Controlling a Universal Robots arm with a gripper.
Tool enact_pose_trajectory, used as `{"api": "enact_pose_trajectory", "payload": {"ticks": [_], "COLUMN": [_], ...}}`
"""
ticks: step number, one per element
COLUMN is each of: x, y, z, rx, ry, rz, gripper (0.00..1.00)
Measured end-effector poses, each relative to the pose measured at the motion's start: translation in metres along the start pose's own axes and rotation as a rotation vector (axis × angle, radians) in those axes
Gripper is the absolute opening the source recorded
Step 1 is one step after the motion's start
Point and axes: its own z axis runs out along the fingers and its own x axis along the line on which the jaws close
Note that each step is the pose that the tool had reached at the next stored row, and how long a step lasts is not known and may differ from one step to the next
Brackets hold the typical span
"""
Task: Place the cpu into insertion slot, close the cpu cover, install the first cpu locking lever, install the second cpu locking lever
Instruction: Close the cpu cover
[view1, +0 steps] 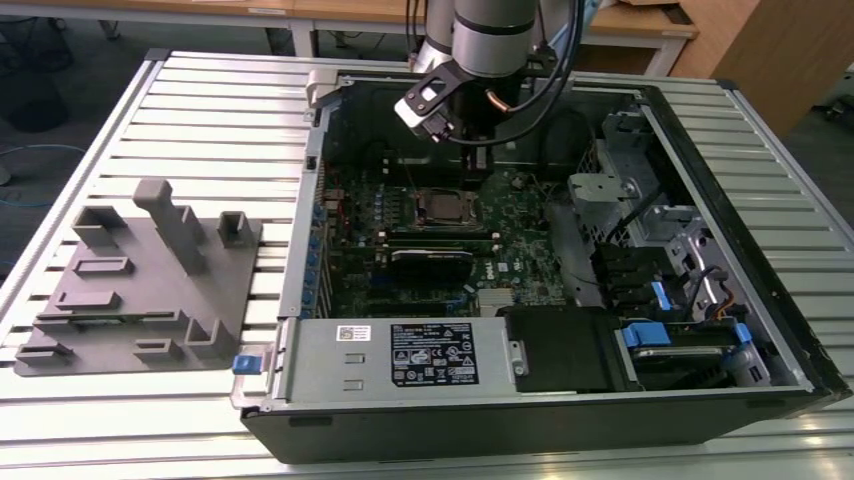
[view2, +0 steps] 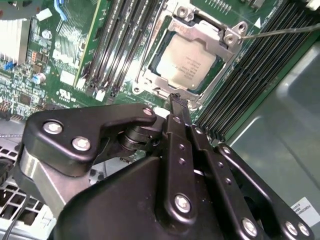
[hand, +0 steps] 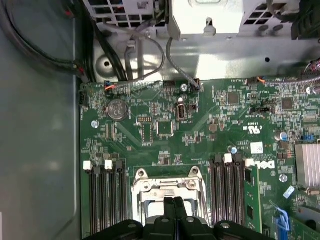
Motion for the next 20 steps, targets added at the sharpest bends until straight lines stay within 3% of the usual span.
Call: {"api": "enact_pose_trajectory", "payload": {"ticks": [2,4,10,20], "x": [0.0,0.0,0.0,0.0], "y": [0.0,0.0,0.0,0.0], "z": [0.0,0.0001,0.0001,0.0001], "rx": [0.0003,0.0112,0.0164,0.0175], "ry": [0.0,-0.0005,-0.0007,-0.0008], "rz": [0.0,0.0,0.0,-0.001], "gripper": [0.1,0.1,0.1,0.1]}}
